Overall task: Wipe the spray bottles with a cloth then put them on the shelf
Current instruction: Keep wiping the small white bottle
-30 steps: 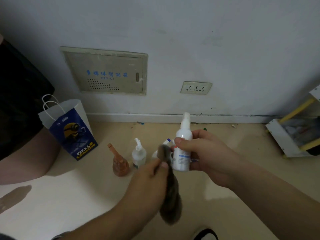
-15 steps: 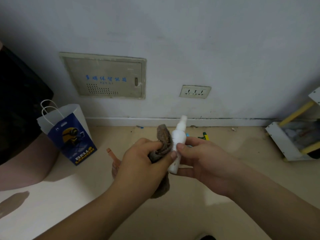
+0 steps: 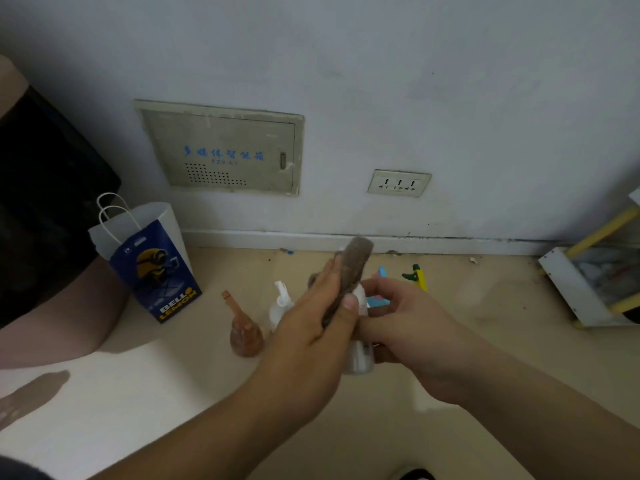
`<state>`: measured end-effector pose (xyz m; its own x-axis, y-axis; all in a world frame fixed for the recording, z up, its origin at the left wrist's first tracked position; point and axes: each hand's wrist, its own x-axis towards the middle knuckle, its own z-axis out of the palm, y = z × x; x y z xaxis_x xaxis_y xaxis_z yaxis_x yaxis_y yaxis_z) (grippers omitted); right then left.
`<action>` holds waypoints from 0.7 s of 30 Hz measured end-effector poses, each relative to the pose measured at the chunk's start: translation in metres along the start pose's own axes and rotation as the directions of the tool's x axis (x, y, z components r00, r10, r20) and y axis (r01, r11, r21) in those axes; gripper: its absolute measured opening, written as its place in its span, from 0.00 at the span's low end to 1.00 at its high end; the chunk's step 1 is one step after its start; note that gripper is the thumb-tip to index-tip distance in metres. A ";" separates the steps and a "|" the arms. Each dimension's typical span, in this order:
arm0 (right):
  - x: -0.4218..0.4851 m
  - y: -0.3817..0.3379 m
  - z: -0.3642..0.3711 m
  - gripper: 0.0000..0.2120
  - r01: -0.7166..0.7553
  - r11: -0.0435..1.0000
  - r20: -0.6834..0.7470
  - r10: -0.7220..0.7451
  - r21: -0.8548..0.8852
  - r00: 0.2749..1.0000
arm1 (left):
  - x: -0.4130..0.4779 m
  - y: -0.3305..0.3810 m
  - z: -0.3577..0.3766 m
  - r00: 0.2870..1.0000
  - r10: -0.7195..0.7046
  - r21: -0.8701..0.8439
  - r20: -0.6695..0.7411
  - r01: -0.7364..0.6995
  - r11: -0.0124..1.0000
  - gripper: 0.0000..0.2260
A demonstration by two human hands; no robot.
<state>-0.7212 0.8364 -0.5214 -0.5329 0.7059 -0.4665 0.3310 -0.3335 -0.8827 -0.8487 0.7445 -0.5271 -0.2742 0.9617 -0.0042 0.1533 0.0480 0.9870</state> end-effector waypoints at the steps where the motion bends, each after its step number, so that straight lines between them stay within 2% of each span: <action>1: -0.002 -0.001 0.000 0.13 0.001 1.000 0.021 -0.001 0.001 1.000 | 0.001 -0.001 -0.001 1.000 -0.022 -0.021 -0.011 0.022 1.000 0.19; 5: -0.005 -0.004 0.002 0.12 0.005 0.994 0.067 -0.012 0.108 0.998 | 0.014 -0.002 -0.011 0.995 -0.063 -0.131 -0.073 0.053 0.990 0.15; 7: -0.001 -0.005 0.000 0.11 -0.008 0.986 0.018 0.005 0.168 1.000 | 0.004 -0.003 -0.001 0.995 0.004 -0.038 -0.102 -0.008 0.999 0.16; 10: 0.004 -0.005 -0.007 0.15 -0.038 0.983 -0.059 0.050 0.182 0.997 | -0.021 -0.006 0.021 0.992 0.090 0.182 -0.084 -0.074 0.981 0.24; 13: 0.003 0.001 -0.003 0.14 -0.072 0.982 -0.035 0.079 0.174 0.996 | -0.008 -0.012 0.009 0.998 0.022 0.114 -0.055 -0.015 0.993 0.19; 15: 0.000 0.003 0.004 0.14 -0.088 0.974 0.002 0.089 0.209 0.996 | 0.006 -0.010 -0.003 0.996 -0.062 -0.052 -0.066 0.059 0.997 0.14; 16: 0.000 0.003 0.006 0.14 -0.087 0.971 0.009 0.087 0.224 0.996 | 0.006 -0.008 -0.001 0.994 -0.055 -0.061 -0.095 0.050 0.997 0.12; 17: 0.001 0.001 0.006 0.14 -0.083 0.970 0.003 0.085 0.229 0.996 | 0.001 -0.006 0.004 0.992 -0.014 0.011 -0.124 0.016 1.000 0.11; 19: 0.005 -0.002 -0.001 0.16 -0.083 0.968 -0.060 0.100 0.235 0.993 | -0.019 -0.006 0.022 0.988 0.056 0.147 -0.144 -0.034 0.989 0.18; 21: 0.008 -0.004 -0.008 0.18 -0.090 0.969 -0.119 0.120 0.228 0.986 | -0.028 -0.004 0.026 0.994 0.036 0.138 -0.101 -0.022 0.990 0.22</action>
<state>-0.7202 0.8484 -0.5215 -0.3926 0.7303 -0.5591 0.1913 -0.5297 -0.8263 -0.8174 0.7247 -0.5352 -0.3629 0.9306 0.0474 0.2887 0.0640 0.9553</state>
